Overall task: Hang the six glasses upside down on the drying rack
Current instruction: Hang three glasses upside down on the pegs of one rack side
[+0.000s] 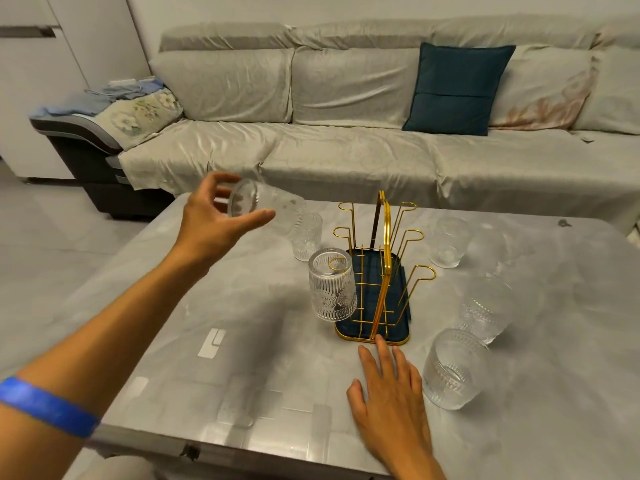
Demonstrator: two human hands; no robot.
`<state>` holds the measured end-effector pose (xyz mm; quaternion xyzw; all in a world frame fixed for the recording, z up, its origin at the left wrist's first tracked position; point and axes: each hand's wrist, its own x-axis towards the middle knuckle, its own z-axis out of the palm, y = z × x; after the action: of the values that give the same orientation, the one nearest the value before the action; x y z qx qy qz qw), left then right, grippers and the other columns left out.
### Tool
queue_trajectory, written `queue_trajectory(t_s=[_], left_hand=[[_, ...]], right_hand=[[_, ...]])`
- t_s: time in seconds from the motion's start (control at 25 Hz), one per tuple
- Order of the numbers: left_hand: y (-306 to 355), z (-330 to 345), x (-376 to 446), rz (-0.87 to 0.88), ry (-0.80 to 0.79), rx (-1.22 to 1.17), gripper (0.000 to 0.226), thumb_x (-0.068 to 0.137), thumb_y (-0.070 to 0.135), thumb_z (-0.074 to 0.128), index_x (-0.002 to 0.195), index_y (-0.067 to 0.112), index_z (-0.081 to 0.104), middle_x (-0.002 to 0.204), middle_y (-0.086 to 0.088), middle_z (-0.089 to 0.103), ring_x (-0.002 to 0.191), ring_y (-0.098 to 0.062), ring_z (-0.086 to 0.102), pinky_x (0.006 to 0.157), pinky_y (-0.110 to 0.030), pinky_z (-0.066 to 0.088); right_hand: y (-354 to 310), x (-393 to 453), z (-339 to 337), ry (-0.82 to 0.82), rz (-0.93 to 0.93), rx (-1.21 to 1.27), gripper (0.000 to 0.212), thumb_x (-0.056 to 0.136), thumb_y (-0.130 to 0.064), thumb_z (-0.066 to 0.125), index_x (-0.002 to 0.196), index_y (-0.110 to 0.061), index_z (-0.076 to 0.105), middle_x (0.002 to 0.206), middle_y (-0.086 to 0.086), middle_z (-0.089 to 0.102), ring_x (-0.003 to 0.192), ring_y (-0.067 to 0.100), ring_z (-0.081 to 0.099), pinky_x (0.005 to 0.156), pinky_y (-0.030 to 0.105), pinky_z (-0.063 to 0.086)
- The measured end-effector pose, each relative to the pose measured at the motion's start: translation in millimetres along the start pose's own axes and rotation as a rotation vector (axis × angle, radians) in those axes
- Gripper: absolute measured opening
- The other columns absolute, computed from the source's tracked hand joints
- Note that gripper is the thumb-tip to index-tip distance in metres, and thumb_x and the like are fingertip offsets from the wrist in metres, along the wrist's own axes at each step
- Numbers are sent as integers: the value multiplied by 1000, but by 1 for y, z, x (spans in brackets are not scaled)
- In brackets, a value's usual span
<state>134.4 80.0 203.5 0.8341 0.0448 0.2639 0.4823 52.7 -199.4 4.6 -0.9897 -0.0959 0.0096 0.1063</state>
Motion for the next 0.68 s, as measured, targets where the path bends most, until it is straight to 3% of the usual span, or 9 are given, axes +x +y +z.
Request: queue_trajectory(t_s=[0.16,0.28,0.44,0.68], left_hand=[[32,34,21,122,-194,162,73,58,45,90,121,26,59,106,4,61,88,-3,59,68,-18,49],[41,60,29,161,-311,216,74,60,39,91,124,21,58,108,2,61,91,-7,61,69,-18,49],[39,79,38,135,-341,220,73,59,37,92,122,21,59,110,-2,64,95,-17,63,77,-32,56],[27,98,42,28,-384,206,73,56,35,94,120,22,60,110,-1,63,91,-13,62,68,-25,51]], right_hand=[[0,1,1,9,-4,-10,65,87,-59,9,147,-36,2,159,0,-14,143,25,-11,114,45,-3],[1,2,3,12,-2,-5,66,86,-60,9,147,-36,2,158,0,-14,143,26,-10,112,45,-5],[1,5,7,29,-6,-6,67,86,-61,12,147,-36,6,159,1,-12,144,27,-8,110,45,-8],[1,8,8,25,10,-9,67,85,-61,15,148,-36,12,159,2,-8,144,29,-3,109,47,-7]])
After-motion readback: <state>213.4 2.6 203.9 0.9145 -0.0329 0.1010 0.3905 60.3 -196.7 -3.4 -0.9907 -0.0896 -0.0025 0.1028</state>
